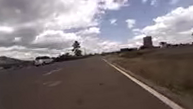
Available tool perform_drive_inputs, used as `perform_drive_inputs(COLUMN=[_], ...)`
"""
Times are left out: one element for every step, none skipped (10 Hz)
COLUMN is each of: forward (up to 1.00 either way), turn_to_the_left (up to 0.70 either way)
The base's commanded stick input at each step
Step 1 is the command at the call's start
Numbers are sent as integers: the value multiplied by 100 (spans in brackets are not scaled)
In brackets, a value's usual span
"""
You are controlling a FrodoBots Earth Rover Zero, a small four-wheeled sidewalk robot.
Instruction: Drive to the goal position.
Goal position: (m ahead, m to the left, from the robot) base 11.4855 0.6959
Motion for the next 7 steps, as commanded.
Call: perform_drive_inputs(forward=[70, 70, 70, 70, 70, 70, 70], turn_to_the_left=[0, 0, 0, 0, 0, 0, 0])
